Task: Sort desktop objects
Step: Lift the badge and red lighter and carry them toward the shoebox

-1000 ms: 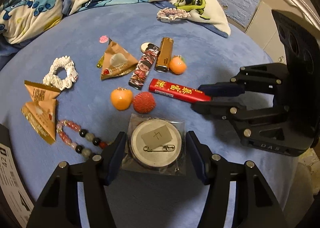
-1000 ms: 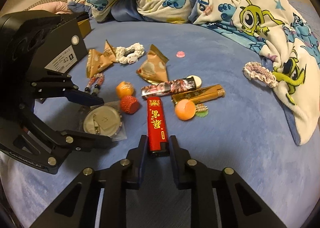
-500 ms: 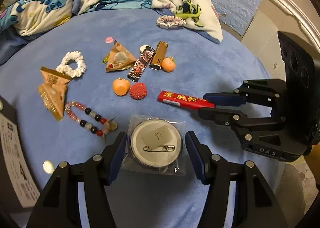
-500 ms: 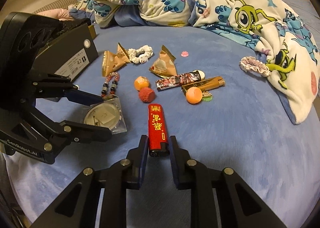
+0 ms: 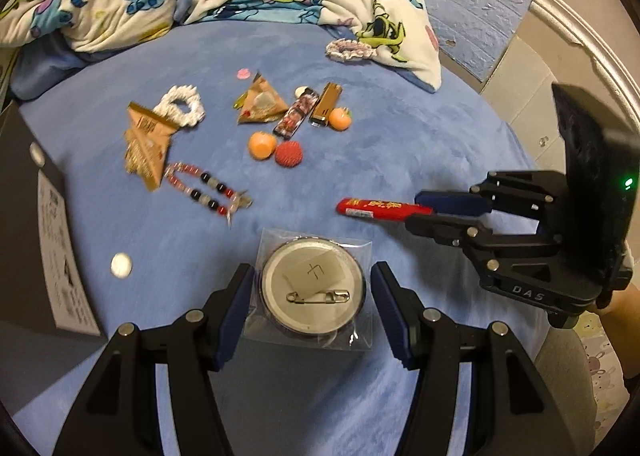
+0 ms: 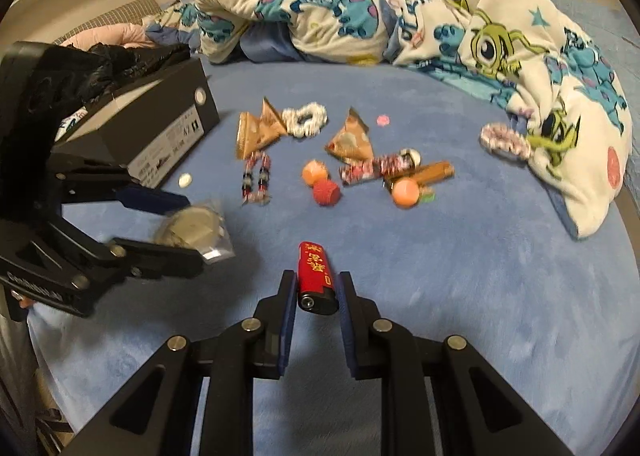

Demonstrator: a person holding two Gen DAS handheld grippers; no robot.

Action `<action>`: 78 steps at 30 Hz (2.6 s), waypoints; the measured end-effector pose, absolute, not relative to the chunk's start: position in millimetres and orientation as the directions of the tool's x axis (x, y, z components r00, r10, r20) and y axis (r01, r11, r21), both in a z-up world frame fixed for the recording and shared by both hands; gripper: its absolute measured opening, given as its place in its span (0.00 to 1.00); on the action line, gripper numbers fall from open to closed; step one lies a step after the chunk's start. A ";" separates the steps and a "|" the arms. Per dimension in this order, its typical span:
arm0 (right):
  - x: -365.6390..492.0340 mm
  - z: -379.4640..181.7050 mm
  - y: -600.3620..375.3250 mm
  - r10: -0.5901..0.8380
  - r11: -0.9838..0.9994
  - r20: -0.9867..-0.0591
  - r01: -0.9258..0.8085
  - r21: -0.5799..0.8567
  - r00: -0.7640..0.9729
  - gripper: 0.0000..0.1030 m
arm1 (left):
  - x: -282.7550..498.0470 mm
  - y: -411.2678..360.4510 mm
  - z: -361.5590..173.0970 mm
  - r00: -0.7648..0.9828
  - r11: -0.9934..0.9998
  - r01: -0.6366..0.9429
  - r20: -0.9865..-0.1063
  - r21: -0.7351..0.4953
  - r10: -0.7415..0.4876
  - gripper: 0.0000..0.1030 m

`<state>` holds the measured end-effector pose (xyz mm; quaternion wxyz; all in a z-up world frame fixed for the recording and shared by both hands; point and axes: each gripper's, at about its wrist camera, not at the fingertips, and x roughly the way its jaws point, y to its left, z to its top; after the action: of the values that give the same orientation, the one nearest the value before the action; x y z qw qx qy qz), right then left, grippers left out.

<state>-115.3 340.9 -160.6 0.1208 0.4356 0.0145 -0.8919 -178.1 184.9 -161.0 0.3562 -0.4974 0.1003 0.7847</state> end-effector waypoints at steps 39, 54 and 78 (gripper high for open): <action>-129.1 -196.5 312.7 -0.098 -0.984 -0.833 0.179 -0.001 -0.544 0.19 | -176.1 159.1 -161.5 -0.265 -0.761 -0.607 -0.845 -0.228 0.465 0.59; -119.3 -143.6 281.6 -0.134 -0.974 -0.795 0.227 -0.005 -0.591 0.19 | -169.0 112.6 -109.3 -0.346 -0.792 -0.565 -0.806 -0.229 0.480 0.59; -148.1 -55.5 150.7 -0.271 -0.908 -0.724 0.417 -0.026 -0.635 0.19 | -195.5 -46.1 -43.6 -0.518 -0.900 -0.392 -0.764 -0.188 0.385 0.59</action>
<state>-148.1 150.7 -55.5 0.1913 0.3821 0.0960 -0.8990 -195.5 -46.1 -43.6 0.2231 -0.4374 0.0039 0.8712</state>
